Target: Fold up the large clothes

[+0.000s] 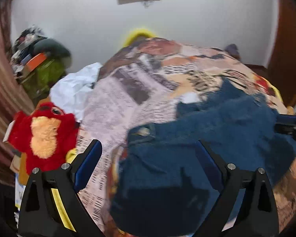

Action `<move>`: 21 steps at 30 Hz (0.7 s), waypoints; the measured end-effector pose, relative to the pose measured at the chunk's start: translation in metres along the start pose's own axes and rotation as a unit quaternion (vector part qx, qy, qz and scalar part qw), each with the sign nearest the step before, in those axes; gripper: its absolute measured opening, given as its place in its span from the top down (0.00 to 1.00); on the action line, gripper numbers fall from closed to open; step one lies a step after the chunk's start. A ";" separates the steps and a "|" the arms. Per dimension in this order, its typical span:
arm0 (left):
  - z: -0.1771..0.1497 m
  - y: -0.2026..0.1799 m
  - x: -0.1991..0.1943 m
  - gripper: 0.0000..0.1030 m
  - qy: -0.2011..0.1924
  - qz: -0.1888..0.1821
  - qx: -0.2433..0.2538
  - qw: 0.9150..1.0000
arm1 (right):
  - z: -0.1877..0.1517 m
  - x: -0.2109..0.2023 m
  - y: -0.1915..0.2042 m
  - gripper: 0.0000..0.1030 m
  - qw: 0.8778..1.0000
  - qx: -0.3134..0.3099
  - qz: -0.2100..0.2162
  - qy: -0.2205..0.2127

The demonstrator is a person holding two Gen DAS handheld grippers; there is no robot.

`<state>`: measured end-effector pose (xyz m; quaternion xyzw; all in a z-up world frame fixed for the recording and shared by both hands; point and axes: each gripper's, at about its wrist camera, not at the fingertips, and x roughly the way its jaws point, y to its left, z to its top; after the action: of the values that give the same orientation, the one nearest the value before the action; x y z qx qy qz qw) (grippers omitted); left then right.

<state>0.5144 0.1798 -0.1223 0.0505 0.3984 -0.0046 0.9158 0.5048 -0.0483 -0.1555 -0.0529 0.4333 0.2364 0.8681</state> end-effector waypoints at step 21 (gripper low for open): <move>-0.106 -0.021 0.057 0.01 0.095 -0.008 0.007 0.995 | -0.075 0.053 0.043 0.79 0.980 -0.175 -0.062 0.066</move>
<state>0.4747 0.1708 -0.2376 0.0538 0.4838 -0.0098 0.8735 0.4578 -0.0133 -0.2388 -0.2461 0.4374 0.2500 0.8280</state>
